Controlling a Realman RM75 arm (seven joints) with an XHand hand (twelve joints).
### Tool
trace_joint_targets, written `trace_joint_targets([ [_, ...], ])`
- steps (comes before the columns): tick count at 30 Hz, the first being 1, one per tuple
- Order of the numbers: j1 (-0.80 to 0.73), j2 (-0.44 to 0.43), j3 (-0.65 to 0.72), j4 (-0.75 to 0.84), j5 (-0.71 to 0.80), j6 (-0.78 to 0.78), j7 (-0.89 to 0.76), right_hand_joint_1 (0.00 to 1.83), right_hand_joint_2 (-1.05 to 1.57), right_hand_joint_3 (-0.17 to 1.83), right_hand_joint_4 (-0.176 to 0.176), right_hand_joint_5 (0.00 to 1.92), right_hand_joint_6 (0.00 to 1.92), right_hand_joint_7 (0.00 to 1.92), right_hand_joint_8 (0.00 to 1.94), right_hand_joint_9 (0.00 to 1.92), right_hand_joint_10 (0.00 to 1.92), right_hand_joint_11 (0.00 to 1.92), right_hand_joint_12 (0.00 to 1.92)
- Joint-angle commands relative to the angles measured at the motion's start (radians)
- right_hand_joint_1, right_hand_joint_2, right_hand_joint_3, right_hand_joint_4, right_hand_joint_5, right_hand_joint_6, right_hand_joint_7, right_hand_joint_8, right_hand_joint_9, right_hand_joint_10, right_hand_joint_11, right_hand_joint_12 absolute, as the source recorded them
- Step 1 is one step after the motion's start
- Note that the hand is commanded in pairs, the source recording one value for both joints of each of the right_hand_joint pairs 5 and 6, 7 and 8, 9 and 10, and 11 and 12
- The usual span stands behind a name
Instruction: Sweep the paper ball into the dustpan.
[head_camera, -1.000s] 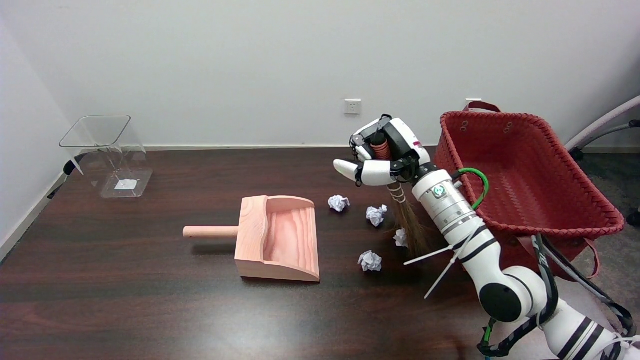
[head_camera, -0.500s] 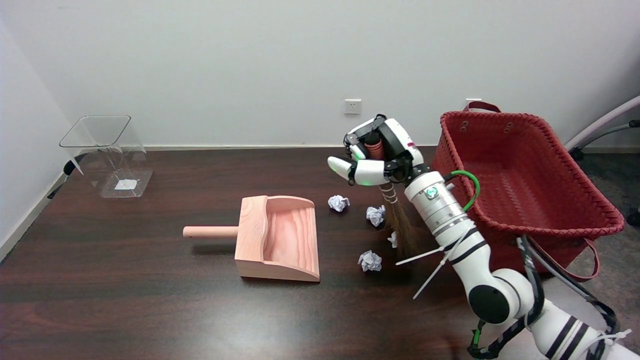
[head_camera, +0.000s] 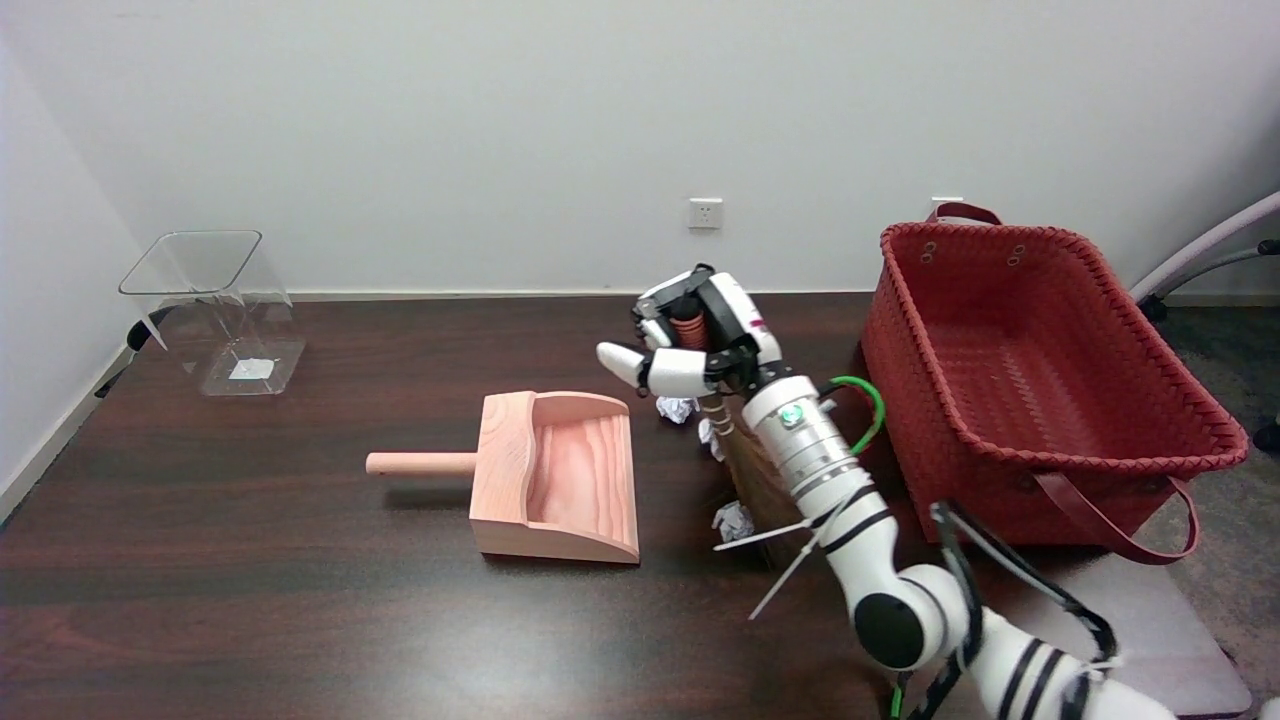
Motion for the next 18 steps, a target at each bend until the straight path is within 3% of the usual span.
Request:
trace_joint_targets([
  [1, 0.144, -0.120, -0.181, 0.181, 0.048, -0.121, 0.004, 1.35, 1.57, 0.45, 0.000, 1.92, 1.92, 1.92, 1.92, 1.92, 1.92, 1.77, 1.77],
  [18, 0.150, -0.130, -0.227, 0.133, 0.139, -0.249, 0.005, 1.33, 1.57, 0.35, 0.000, 1.92, 1.92, 1.92, 1.92, 1.92, 1.92, 1.77, 1.77],
])
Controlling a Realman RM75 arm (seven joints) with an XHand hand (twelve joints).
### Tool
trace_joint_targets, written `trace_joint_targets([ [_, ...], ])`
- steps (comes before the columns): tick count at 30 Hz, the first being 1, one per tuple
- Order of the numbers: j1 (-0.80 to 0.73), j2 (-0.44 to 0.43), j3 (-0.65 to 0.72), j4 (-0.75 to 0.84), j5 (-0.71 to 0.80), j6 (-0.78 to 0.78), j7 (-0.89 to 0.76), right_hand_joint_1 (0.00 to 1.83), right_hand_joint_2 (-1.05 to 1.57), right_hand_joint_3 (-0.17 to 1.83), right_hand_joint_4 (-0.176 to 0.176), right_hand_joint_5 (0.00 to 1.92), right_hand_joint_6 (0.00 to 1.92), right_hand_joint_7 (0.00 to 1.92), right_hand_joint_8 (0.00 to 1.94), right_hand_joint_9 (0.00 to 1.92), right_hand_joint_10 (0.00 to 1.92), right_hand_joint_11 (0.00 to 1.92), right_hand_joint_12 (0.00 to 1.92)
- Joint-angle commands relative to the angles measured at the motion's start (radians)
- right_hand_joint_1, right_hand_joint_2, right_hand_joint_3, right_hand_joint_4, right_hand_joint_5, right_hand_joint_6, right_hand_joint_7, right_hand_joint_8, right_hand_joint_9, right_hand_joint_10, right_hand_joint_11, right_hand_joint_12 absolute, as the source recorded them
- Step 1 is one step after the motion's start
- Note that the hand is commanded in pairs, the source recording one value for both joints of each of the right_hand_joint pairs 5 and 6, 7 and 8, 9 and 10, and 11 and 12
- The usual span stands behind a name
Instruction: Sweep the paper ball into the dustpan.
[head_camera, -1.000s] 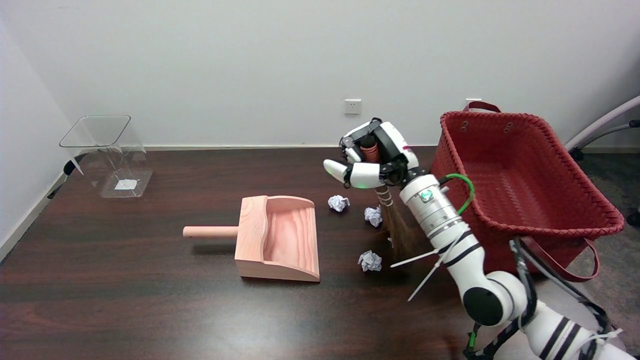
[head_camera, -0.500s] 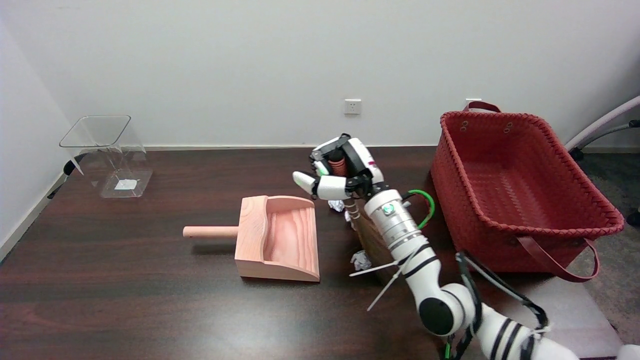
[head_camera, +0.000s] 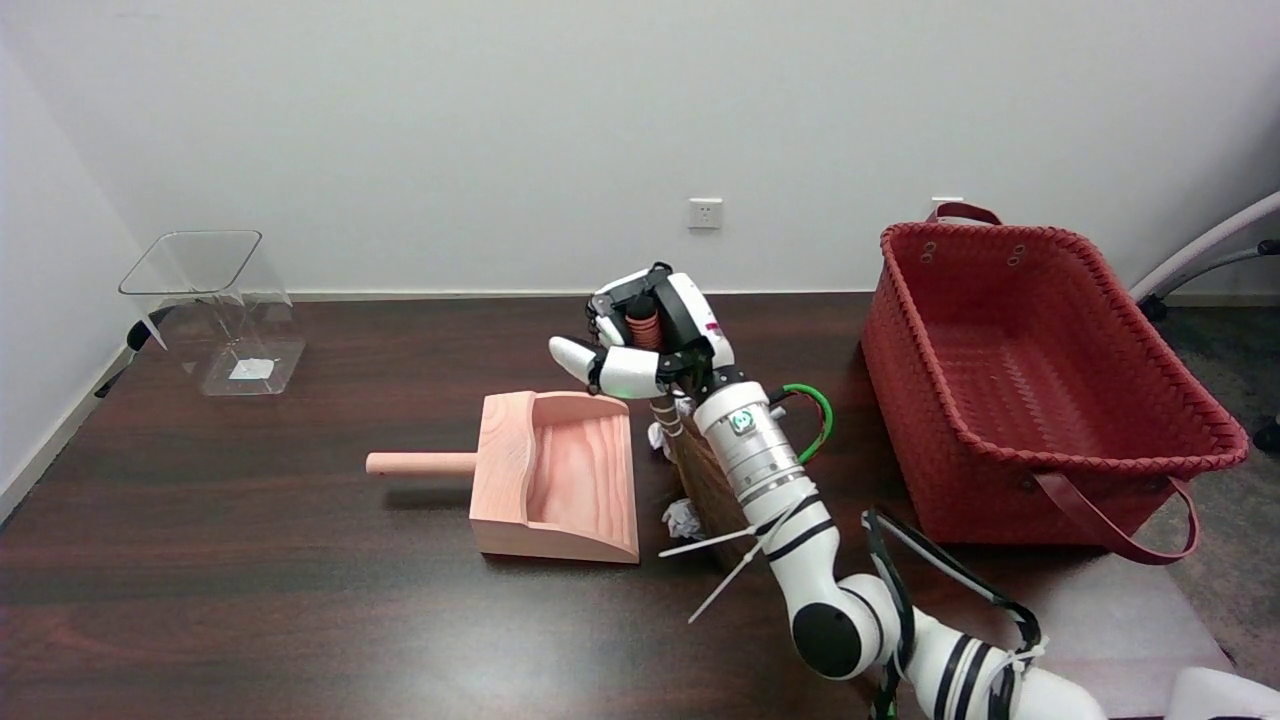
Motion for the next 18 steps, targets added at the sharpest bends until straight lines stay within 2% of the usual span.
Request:
trace_joint_targets([
  [1, 0.051, -0.041, -0.089, 0.004, 0.100, -0.123, 0.005, 1.33, 1.57, 0.34, 0.000, 1.92, 1.92, 1.92, 1.92, 1.92, 1.92, 1.77, 1.77],
  [5, 0.078, -0.067, -0.101, -0.005, 0.127, -0.131, 0.066, 1.32, 1.57, 0.28, 0.000, 1.92, 1.92, 1.92, 1.92, 1.92, 1.92, 1.76, 1.76],
  [13, 0.120, -0.115, -0.147, 0.002, 0.181, -0.121, 0.074, 1.30, 1.57, 0.24, 0.000, 1.92, 1.92, 1.92, 1.92, 1.92, 1.92, 1.77, 1.77],
  [18, 0.142, -0.117, -0.164, -0.011, 0.197, -0.111, 0.105, 1.29, 1.57, 0.18, 0.000, 1.92, 1.92, 1.92, 1.92, 1.92, 1.92, 1.76, 1.76],
])
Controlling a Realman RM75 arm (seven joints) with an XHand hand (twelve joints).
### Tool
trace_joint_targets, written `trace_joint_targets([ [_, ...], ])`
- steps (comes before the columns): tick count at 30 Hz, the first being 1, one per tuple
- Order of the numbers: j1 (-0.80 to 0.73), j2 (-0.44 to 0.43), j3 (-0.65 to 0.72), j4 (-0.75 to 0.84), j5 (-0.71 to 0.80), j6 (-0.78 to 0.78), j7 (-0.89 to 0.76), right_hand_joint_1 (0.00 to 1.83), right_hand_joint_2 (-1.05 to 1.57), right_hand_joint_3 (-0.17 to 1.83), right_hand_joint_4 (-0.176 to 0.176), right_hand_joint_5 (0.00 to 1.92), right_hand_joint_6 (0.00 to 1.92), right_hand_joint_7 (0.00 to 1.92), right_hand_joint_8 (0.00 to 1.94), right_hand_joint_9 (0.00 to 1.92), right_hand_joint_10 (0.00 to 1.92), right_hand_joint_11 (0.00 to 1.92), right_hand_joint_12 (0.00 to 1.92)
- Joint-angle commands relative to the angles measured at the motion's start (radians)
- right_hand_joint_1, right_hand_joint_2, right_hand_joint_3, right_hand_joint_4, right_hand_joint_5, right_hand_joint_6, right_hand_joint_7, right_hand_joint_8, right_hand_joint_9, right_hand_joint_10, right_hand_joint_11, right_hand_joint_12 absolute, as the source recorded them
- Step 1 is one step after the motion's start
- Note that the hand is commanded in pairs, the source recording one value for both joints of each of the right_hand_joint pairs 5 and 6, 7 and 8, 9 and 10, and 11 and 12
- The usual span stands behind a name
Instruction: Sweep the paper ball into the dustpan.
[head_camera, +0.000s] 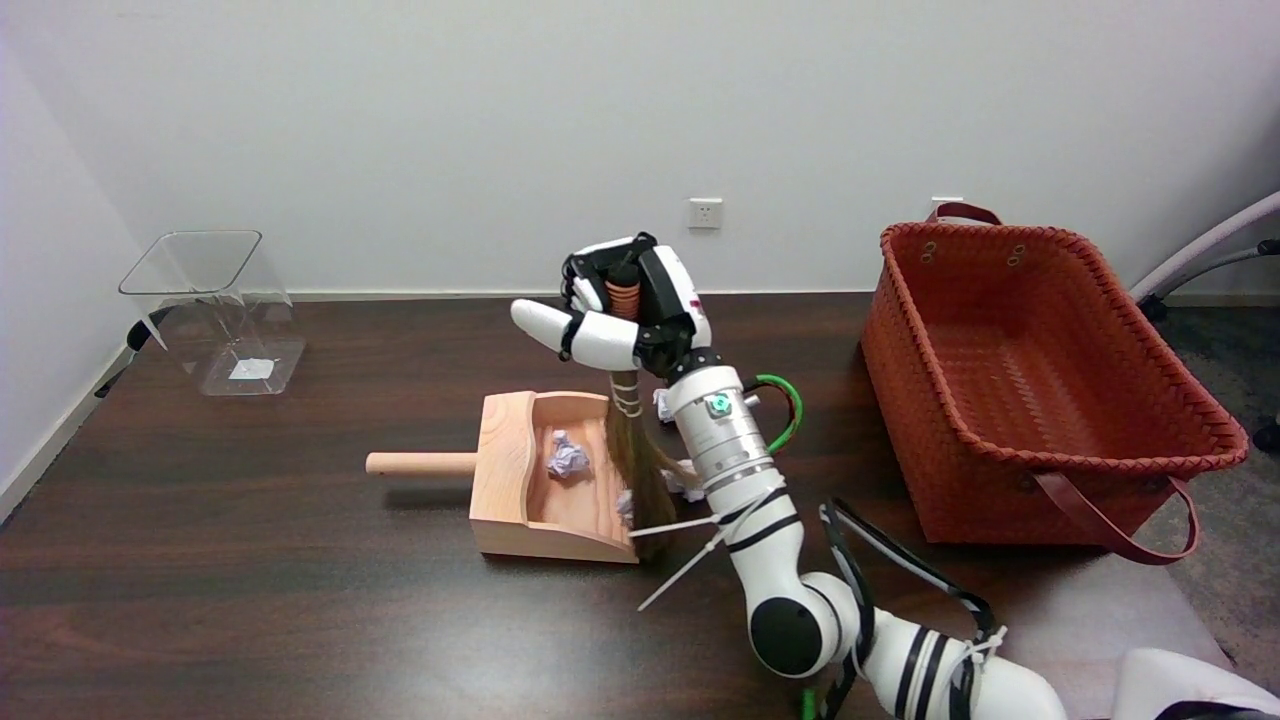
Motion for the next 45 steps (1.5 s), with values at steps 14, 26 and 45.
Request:
trace_joint_targets([
  [14, 0.059, 0.046, -0.051, -0.134, 0.153, -0.102, 0.137, 1.27, 1.57, 0.16, 0.000, 1.92, 1.92, 1.92, 1.92, 1.92, 1.92, 1.77, 1.77],
  [26, 0.040, 0.231, 0.048, -0.316, 0.155, -0.100, 0.121, 1.31, 1.57, 0.30, 0.000, 1.92, 1.92, 1.92, 1.92, 1.92, 1.92, 1.80, 1.80],
  [45, -0.169, 0.391, 0.234, -0.383, 0.227, 0.110, -0.044, 1.33, 1.57, 0.37, 0.000, 1.92, 1.92, 1.92, 1.92, 1.92, 1.92, 1.78, 1.78],
])
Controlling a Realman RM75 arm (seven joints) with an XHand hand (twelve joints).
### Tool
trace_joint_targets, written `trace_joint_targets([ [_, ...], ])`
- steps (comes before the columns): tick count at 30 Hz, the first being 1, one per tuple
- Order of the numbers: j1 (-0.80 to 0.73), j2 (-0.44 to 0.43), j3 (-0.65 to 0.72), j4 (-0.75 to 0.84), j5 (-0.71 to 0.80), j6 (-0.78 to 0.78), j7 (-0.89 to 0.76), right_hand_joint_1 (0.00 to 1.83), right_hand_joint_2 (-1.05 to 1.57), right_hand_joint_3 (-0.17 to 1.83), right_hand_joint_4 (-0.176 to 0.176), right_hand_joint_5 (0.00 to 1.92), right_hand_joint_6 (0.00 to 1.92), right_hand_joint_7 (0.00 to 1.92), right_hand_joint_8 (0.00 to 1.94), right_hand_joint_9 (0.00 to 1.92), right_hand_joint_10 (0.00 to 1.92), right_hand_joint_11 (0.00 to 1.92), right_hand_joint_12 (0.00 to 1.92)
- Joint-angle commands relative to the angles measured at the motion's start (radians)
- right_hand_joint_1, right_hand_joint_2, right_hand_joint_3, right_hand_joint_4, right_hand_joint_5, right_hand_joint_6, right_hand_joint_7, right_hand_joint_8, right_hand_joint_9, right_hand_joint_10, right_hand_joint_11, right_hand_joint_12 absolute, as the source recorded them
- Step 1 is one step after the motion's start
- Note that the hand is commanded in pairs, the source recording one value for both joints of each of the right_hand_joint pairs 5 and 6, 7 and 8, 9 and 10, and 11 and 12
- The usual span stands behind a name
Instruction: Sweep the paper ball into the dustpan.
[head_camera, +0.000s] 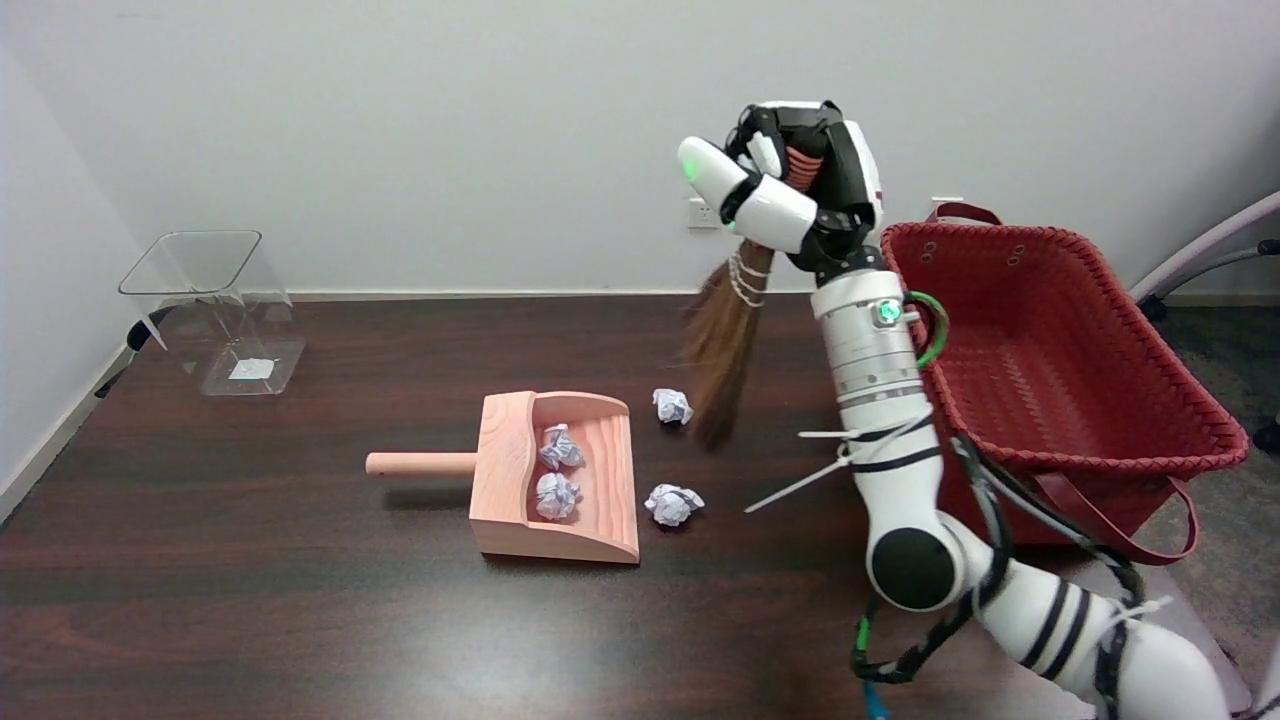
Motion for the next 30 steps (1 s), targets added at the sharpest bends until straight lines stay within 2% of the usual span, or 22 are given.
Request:
trace_joint_targets([
  [1, -0.102, 0.127, 0.094, -0.026, 0.078, 0.186, -0.075, 1.33, 1.57, 0.36, 0.000, 1.92, 1.92, 1.92, 1.92, 1.92, 1.92, 1.78, 1.78],
  [8, -0.095, 0.096, -0.026, 0.056, 0.079, 0.149, -0.046, 1.33, 1.57, 0.34, 0.000, 1.92, 1.92, 1.92, 1.92, 1.92, 1.92, 1.77, 1.77],
  [14, -0.094, 0.007, -0.047, 0.120, 0.062, 0.099, -0.046, 1.33, 1.57, 0.35, 0.000, 1.92, 1.92, 1.92, 1.92, 1.92, 1.92, 1.78, 1.78],
  [21, -0.083, -0.037, -0.075, 0.145, 0.040, 0.095, -0.056, 1.33, 1.57, 0.35, 0.000, 1.92, 1.92, 1.92, 1.92, 1.92, 1.92, 1.78, 1.78],
  [30, -0.025, -0.137, -0.124, 0.229, 0.008, 0.062, -0.055, 1.33, 1.57, 0.36, 0.000, 1.92, 1.92, 1.92, 1.92, 1.92, 1.92, 1.79, 1.79],
])
